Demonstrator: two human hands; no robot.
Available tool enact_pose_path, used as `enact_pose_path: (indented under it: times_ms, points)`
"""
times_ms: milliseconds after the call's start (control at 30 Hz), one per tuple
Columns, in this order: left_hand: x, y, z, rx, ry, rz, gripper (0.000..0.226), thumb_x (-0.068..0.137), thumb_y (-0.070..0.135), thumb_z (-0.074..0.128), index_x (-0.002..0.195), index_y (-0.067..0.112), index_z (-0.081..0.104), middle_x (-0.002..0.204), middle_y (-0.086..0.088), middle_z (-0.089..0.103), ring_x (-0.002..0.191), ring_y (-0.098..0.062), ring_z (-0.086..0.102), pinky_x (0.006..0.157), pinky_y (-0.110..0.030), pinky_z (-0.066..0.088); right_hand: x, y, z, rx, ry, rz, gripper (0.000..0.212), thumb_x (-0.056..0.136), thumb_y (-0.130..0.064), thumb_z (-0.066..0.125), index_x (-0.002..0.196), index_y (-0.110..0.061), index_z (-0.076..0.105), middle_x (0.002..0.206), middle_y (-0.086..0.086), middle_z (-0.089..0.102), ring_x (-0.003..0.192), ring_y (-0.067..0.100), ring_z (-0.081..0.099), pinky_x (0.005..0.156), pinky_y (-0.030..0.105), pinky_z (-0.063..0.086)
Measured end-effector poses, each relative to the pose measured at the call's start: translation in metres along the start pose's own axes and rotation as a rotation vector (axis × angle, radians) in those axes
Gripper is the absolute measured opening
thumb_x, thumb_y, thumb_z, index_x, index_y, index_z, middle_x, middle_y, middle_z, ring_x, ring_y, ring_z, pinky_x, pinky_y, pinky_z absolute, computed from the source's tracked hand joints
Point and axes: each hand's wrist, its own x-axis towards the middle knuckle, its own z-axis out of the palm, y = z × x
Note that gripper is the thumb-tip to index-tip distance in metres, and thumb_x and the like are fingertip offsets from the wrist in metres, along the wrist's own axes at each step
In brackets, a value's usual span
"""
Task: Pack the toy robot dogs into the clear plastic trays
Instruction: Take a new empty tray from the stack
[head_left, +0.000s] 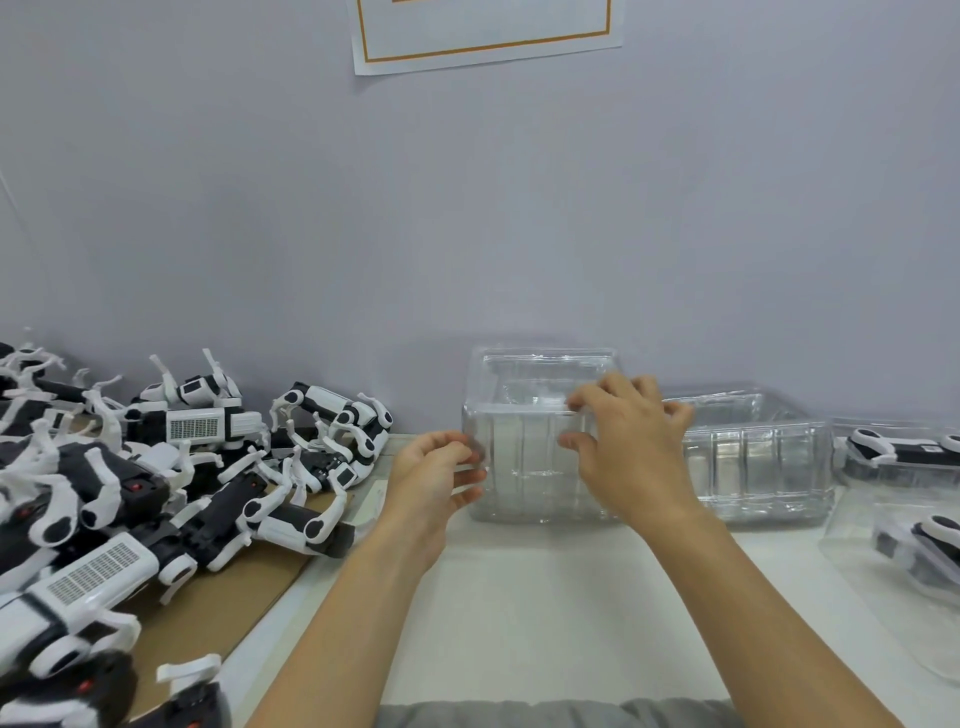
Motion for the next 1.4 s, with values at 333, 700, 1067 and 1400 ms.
enact_pose_path:
  times_ms: [333,700,1067,1400]
  points:
    - [0.004,-0.015,-0.002,0.38,0.056,0.257,0.052,0.076,0.009,0.085,0.105,0.023,0.045,0.102,0.0,0.055,0.081,-0.014,0.061,0.073,-0.03,0.052,0.003,-0.007,-0.011,0.324,0.137,0.029,0.017,0.087,-0.011,0.07,0.095,-0.026,0.07,0.096,-0.016,0.051,0.097,0.007,0.051,0.083,0.029,0.013]
    - [0.0,-0.008,0.006,0.394,0.121,0.385,0.02,0.087,0.03,0.076,0.103,0.023,0.065,0.103,0.01,0.065,0.095,-0.009,0.061,0.077,-0.025,0.051,0.018,-0.019,-0.057,0.872,0.352,0.105,0.012,0.095,-0.03,0.066,0.098,-0.027,0.055,0.092,-0.01,0.062,0.082,0.011,0.065,0.07,0.025,0.049]
    - [-0.026,0.048,0.031,0.165,-0.107,0.657,0.026,0.09,0.036,0.064,0.103,0.015,0.07,0.081,0.004,0.076,0.081,-0.013,0.071,0.076,-0.025,0.058,0.007,-0.038,-0.037,1.146,-0.012,0.112,0.012,0.099,-0.028,0.06,0.097,-0.021,0.052,0.096,0.003,0.068,0.068,0.008,0.071,0.061,0.014,0.048]
    - [-0.03,0.056,0.029,0.206,-0.12,0.59,0.025,0.103,0.019,0.052,0.092,0.018,0.075,0.091,-0.009,0.077,0.083,-0.026,0.072,0.074,-0.03,0.058,0.009,-0.033,-0.039,1.289,-0.057,0.182,0.01,0.099,-0.024,0.059,0.1,-0.015,0.062,0.081,0.002,0.071,0.069,0.02,0.073,0.066,0.029,0.055]
